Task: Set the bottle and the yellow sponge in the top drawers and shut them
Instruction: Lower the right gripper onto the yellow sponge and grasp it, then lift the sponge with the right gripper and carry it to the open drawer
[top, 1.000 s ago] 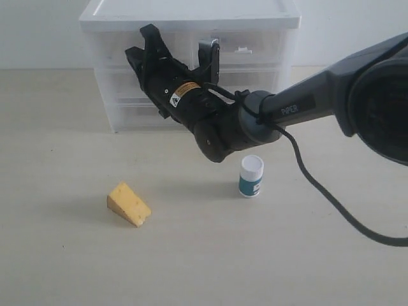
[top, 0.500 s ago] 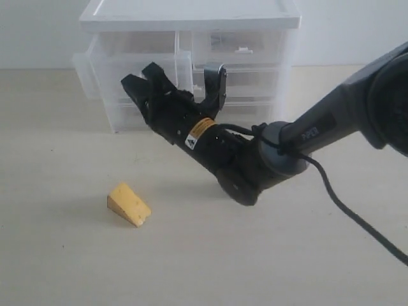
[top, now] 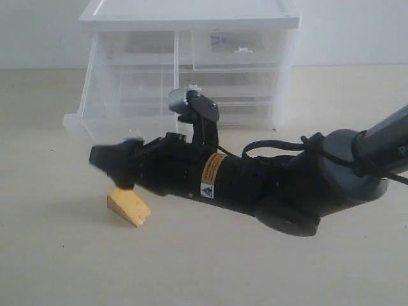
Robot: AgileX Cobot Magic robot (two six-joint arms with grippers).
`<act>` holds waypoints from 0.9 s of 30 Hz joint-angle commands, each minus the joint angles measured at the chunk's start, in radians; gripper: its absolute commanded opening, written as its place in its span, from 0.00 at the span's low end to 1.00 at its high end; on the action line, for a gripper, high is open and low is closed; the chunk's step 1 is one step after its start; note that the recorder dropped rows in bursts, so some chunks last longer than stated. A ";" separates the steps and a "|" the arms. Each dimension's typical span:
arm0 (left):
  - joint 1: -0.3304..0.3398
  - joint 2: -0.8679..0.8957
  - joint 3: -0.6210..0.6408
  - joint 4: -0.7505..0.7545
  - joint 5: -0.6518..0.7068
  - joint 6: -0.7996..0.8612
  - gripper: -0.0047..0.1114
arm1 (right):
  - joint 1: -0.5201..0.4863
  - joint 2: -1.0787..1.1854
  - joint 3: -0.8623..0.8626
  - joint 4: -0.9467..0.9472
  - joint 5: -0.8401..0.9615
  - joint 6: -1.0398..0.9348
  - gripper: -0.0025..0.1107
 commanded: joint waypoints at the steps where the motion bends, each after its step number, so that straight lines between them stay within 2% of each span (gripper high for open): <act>1: -0.002 0.004 0.003 -0.007 -0.004 -0.009 0.07 | 0.007 -0.034 0.008 -0.257 0.153 -0.100 0.72; 3: -0.002 0.004 0.003 -0.007 -0.004 -0.009 0.07 | 0.016 -0.034 0.000 -0.278 0.231 -0.127 0.77; 8: -0.002 0.004 0.003 -0.007 -0.004 -0.009 0.07 | 0.065 -0.011 -0.096 -0.226 0.544 -0.317 0.77; 13: -0.002 0.004 0.003 -0.007 -0.004 -0.009 0.07 | 0.068 0.151 -0.261 -0.149 0.647 -0.478 0.77; 15: -0.002 0.004 0.003 -0.007 -0.004 -0.009 0.07 | 0.068 0.186 -0.296 -0.149 0.651 -0.512 0.70; 18: -0.002 0.004 0.003 -0.007 -0.004 -0.009 0.07 | 0.082 0.174 -0.291 -0.171 0.678 -0.498 0.34; 19: -0.002 0.004 0.003 -0.007 -0.004 -0.009 0.07 | 0.112 0.154 -0.291 -0.171 0.737 -0.474 0.14; 20: -0.002 0.004 0.003 -0.007 -0.004 -0.009 0.07 | 0.151 0.119 -0.291 -0.173 0.815 -0.466 0.03; 23: -0.002 0.004 0.003 -0.007 -0.004 -0.009 0.07 | 0.262 0.005 -0.291 -0.176 1.001 -0.493 0.03; 25: -0.002 0.004 0.003 -0.007 -0.004 -0.009 0.07 | 0.371 -0.143 -0.291 -0.189 1.131 -0.561 0.03; 27: -0.002 0.004 0.003 -0.007 -0.004 -0.009 0.07 | 0.396 -0.247 -0.291 -0.225 1.141 -0.568 0.03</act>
